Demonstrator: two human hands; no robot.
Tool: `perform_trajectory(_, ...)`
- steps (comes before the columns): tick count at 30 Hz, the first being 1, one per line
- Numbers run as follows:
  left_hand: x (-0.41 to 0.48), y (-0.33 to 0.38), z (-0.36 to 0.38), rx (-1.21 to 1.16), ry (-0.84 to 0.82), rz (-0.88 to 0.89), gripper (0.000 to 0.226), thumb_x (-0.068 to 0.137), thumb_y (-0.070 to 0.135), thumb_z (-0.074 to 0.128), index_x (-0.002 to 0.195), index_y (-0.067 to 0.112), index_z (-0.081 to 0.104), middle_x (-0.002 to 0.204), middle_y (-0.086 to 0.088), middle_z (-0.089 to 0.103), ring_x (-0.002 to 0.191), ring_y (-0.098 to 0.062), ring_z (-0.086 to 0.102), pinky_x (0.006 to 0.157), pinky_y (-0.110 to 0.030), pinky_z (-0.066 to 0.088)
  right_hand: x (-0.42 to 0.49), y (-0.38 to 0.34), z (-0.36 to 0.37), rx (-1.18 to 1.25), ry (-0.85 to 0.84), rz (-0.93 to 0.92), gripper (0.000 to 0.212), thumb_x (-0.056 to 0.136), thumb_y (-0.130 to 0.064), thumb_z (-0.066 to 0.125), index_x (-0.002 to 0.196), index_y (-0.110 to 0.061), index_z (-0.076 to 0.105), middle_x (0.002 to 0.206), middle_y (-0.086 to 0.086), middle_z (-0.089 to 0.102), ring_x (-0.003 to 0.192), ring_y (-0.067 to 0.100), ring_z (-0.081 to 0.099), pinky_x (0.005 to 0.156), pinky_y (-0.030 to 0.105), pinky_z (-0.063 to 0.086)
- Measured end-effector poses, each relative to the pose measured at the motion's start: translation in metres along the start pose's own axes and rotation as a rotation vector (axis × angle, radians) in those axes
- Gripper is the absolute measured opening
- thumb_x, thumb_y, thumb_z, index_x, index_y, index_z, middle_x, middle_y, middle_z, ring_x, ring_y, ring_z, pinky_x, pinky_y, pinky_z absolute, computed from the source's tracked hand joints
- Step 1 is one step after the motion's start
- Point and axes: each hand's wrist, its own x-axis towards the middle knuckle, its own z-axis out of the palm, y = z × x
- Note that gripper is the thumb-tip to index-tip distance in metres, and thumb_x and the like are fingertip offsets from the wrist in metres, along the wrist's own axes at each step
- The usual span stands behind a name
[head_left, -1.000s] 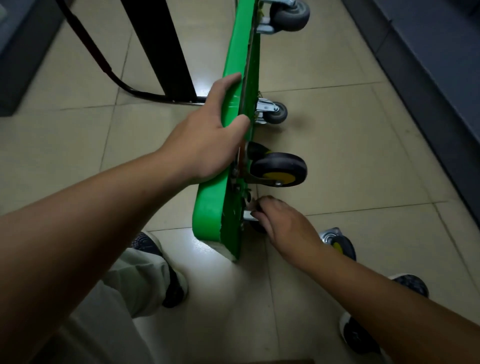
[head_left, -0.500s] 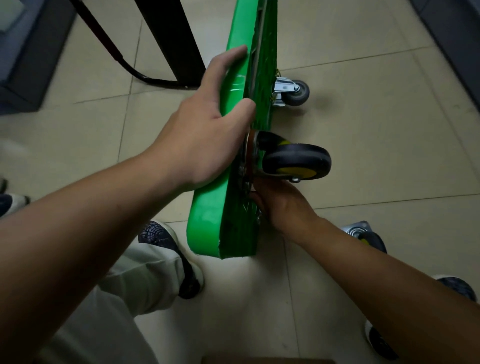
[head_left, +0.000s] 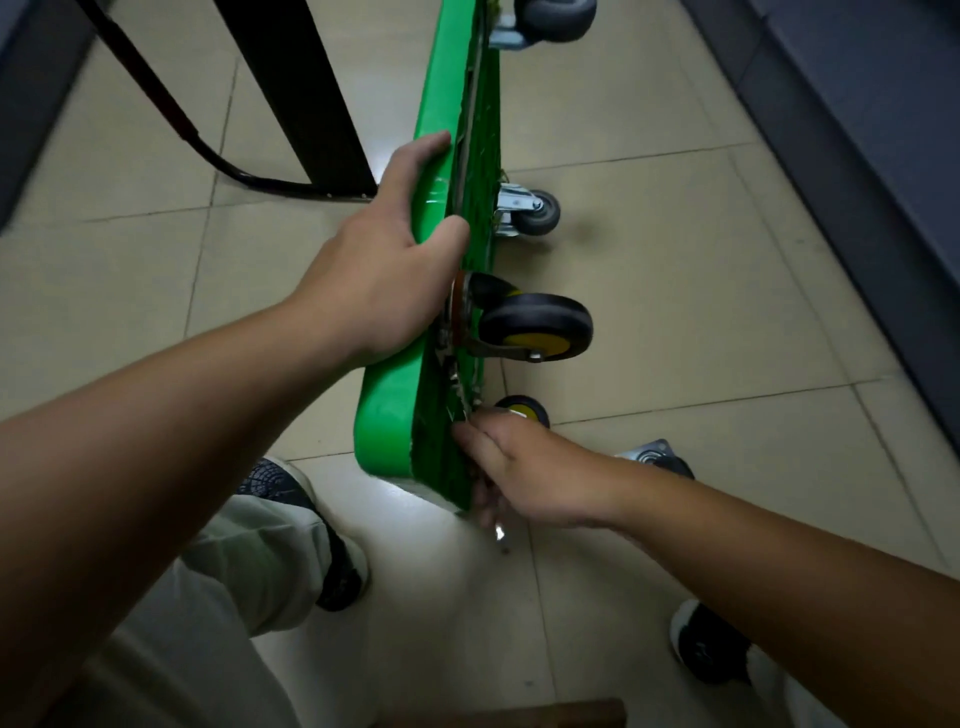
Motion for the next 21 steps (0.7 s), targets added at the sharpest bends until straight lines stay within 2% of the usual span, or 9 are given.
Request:
perform_trajectory(2,-0.001,0.001,0.000,-0.006,-0.005,-0.004,0.059,0.099,0.034,0.045,0.150,0.054,0.022,0.115,-0.001,0.061,0.091,-0.027,0.065,0.089,-0.049,0.054,-0.009,-0.018,0.000,0.279,-0.112,0.129,0.041,0.110,-0.043,0.028,0.091,-0.014,0.050,0.077,0.017,0.062,0.061,0.023,0.070,0.055,0.027,0.054)
perform_trajectory(4,-0.002,0.003,0.000,-0.006,-0.004,-0.005,0.059,0.099,0.034,0.045,0.151,0.052,0.022,0.115,-0.002,0.060,0.093,-0.028,0.064,0.091,-0.047,0.053,-0.012,-0.031,0.000,0.438,-0.146,0.183,0.044,0.110,-0.045,0.026,0.095,-0.009,0.048,0.075,0.015,0.059,0.060,0.026,0.069,0.052,0.025,0.054)
perform_trajectory(9,-0.003,0.004,-0.003,-0.002,-0.028,-0.001,0.060,0.100,0.034,0.044,0.153,0.050,0.020,0.112,-0.001,0.059,0.094,-0.027,0.064,0.092,-0.047,0.052,-0.023,-0.019,0.007,0.449,-0.058,0.152,0.044,0.109,-0.046,0.029,0.096,-0.008,0.048,0.077,0.013,0.056,0.060,0.026,0.067,0.052,0.024,0.052)
perform_trajectory(12,-0.002,0.002,-0.004,-0.008,-0.039,0.013,0.060,0.101,0.034,0.045,0.154,0.049,0.020,0.109,-0.002,0.063,0.089,-0.023,0.065,0.088,-0.048,0.054,-0.033,0.007,0.006,0.213,0.021,0.126,0.037,0.110,-0.039,0.031,0.090,-0.011,0.047,0.077,0.013,0.058,0.064,0.027,0.064,0.052,0.022,0.049)
perform_trajectory(14,-0.001,0.002,-0.004,-0.006,-0.042,0.014,0.060,0.101,0.035,0.044,0.153,0.050,0.019,0.105,-0.001,0.063,0.084,-0.021,0.065,0.085,-0.047,0.055,-0.029,0.030,-0.001,-0.190,0.164,0.050,0.030,0.108,-0.040,0.038,0.087,-0.019,0.046,0.079,0.007,0.058,0.072,0.028,0.063,0.063,0.036,0.053)
perform_trajectory(16,0.001,0.001,-0.002,0.001,-0.046,0.007,0.060,0.101,0.036,0.044,0.153,0.052,0.018,0.107,-0.002,0.063,0.083,-0.023,0.066,0.083,-0.047,0.056,-0.017,0.052,-0.011,-0.561,0.309,-0.078,0.023,0.106,-0.040,0.043,0.097,-0.021,0.050,0.089,0.005,0.060,0.082,0.028,0.060,0.072,0.042,0.049)
perform_trajectory(18,0.002,0.000,-0.001,0.001,-0.051,0.010,0.060,0.099,0.038,0.044,0.151,0.053,0.018,0.109,-0.003,0.064,0.084,-0.025,0.066,0.084,-0.049,0.056,0.000,0.062,-0.018,-0.669,0.416,-0.226,0.027,0.104,-0.038,0.045,0.107,-0.015,0.058,0.096,0.007,0.063,0.087,0.027,0.060,0.070,0.035,0.042)
perform_trajectory(20,0.002,-0.001,-0.001,-0.008,-0.050,0.012,0.060,0.098,0.039,0.044,0.150,0.054,0.019,0.107,0.000,0.064,0.084,-0.025,0.066,0.083,-0.049,0.056,0.020,0.066,-0.023,-0.712,0.505,-0.360,0.030,0.100,-0.037,0.044,0.103,-0.013,0.061,0.089,0.008,0.064,0.079,0.028,0.061,0.066,0.029,0.034)
perform_trajectory(21,0.003,-0.001,-0.001,-0.012,-0.048,0.010,0.061,0.096,0.039,0.044,0.150,0.055,0.020,0.106,0.004,0.064,0.084,-0.025,0.066,0.083,-0.049,0.057,0.029,0.066,-0.023,-0.729,0.543,-0.408,0.024,0.099,-0.035,0.048,0.100,-0.014,0.059,0.085,0.008,0.064,0.075,0.028,0.060,0.065,0.028,0.031)
